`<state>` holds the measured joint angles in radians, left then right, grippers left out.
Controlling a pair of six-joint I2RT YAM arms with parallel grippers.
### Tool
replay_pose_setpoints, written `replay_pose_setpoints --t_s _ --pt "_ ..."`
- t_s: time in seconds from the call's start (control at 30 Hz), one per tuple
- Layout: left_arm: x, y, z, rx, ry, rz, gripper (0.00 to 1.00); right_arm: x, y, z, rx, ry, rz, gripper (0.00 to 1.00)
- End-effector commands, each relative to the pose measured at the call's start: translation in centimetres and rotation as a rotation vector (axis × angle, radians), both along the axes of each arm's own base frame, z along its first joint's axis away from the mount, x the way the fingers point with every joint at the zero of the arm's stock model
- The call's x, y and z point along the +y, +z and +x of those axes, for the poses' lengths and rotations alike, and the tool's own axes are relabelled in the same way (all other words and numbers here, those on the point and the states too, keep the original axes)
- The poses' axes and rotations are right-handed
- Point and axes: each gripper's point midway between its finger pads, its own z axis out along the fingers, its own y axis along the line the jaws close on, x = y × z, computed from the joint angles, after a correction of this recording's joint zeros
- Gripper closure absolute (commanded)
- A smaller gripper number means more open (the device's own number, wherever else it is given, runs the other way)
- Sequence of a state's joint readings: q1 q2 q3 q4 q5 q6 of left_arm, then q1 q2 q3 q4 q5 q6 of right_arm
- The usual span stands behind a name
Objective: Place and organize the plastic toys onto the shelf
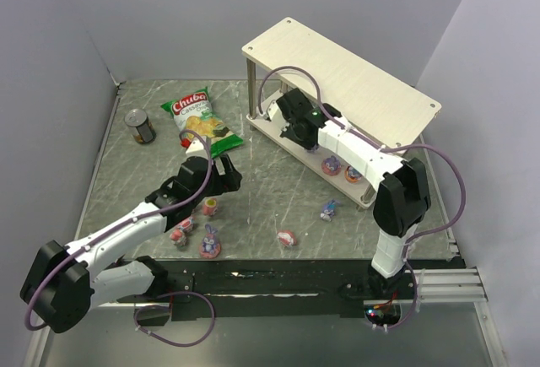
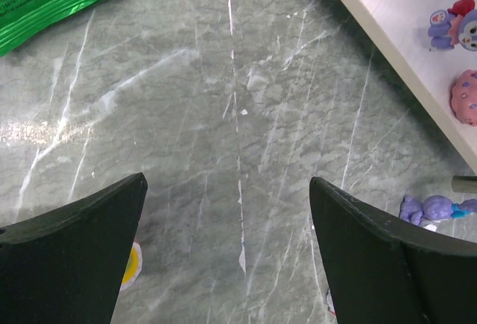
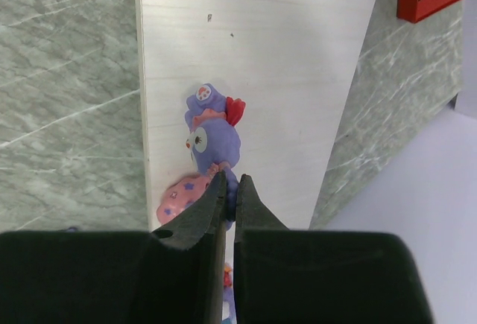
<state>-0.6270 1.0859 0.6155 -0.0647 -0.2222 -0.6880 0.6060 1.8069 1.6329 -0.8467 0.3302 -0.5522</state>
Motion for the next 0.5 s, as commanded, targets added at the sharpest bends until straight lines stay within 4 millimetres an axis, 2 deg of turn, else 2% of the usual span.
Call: replay_pose_setpoints --t_s 0.0,0.47 --pt "0.1 0.8 0.2 -0.039 -0.005 -0.013 0.04 0.5 1.7 1.3 -0.044 0.040 -0.007 0.94" --pt "0.1 0.3 0.1 -0.039 -0.011 -0.018 0.04 1.2 0.7 -0.1 0.021 0.054 0.022 0.92"
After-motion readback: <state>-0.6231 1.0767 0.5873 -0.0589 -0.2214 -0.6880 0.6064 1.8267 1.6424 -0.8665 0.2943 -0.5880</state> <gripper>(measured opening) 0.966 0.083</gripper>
